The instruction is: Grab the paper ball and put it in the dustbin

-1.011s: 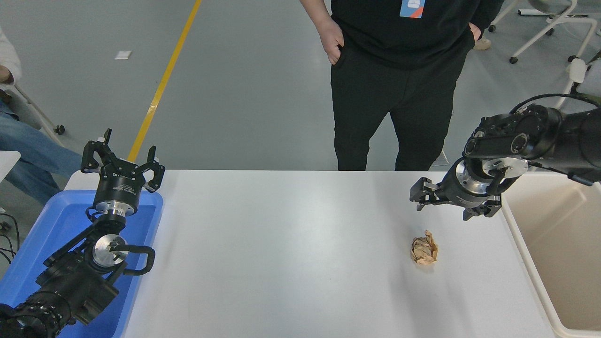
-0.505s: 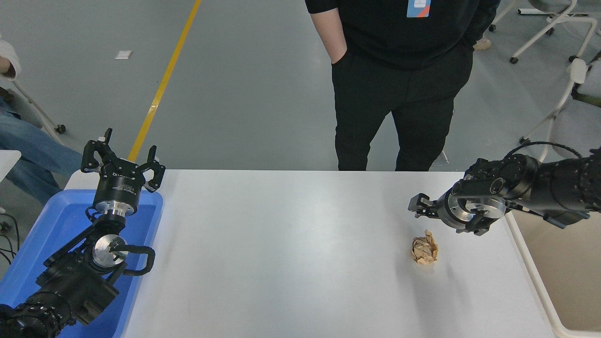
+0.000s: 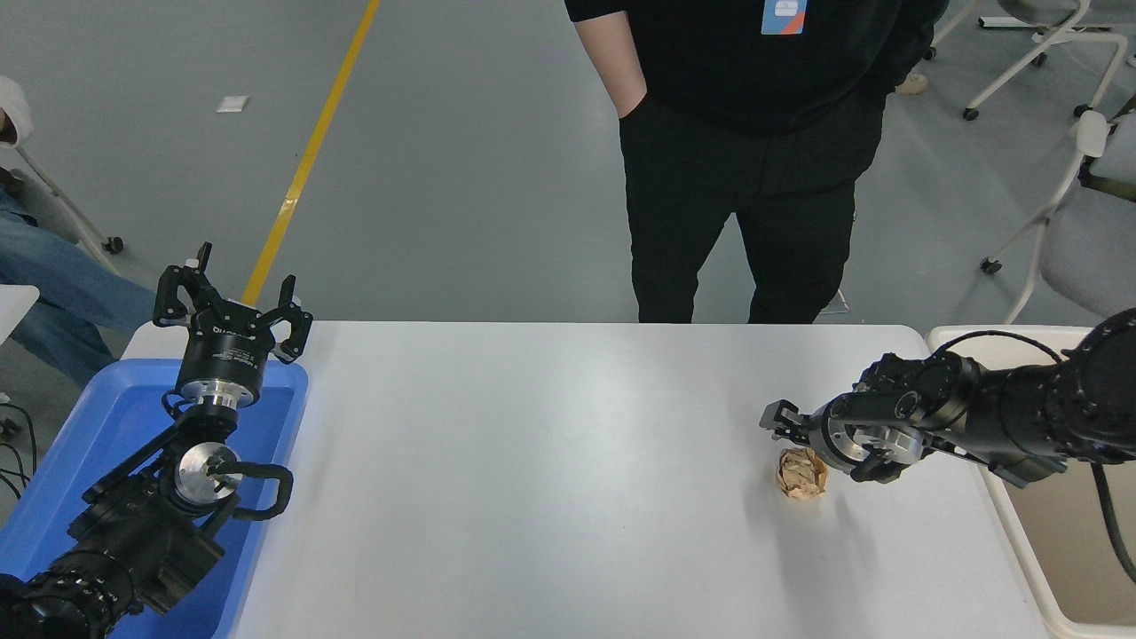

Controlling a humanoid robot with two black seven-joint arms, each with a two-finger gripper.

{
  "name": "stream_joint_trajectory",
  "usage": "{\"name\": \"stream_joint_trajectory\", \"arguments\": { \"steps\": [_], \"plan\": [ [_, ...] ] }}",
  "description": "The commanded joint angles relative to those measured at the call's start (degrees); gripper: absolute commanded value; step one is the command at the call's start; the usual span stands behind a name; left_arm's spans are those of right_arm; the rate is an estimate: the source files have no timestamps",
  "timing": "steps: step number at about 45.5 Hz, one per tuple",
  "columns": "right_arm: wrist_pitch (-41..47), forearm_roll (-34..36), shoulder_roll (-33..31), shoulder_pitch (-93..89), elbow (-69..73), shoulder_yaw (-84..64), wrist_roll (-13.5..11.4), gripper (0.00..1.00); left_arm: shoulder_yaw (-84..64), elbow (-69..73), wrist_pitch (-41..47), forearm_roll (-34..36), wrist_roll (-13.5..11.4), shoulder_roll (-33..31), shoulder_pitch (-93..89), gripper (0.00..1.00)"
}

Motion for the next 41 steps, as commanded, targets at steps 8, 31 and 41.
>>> {"name": "stream_joint_trajectory", "arguments": {
  "steps": [8,31,41],
  "plan": [
    [-5.98,-0.60,1.01,-3.22,-1.14,0.71,0.25,0.88,0.00,-0.01,0.00,0.00,0.02,0.00,0.00,0.99],
    [-5.37,-0.77,2.50,-2.08,1.32,0.89,0.34,0.06,0.00,0.08,0.00,0.00,0.02,0.00,0.00,0.99],
    [-4.14,-0.60,1.10,3.71,6.85,-0.17,0.34,0.00,0.00,-0.01,0.00,0.00,-0.06,0.00,0.00,0.99]
  ]
}}
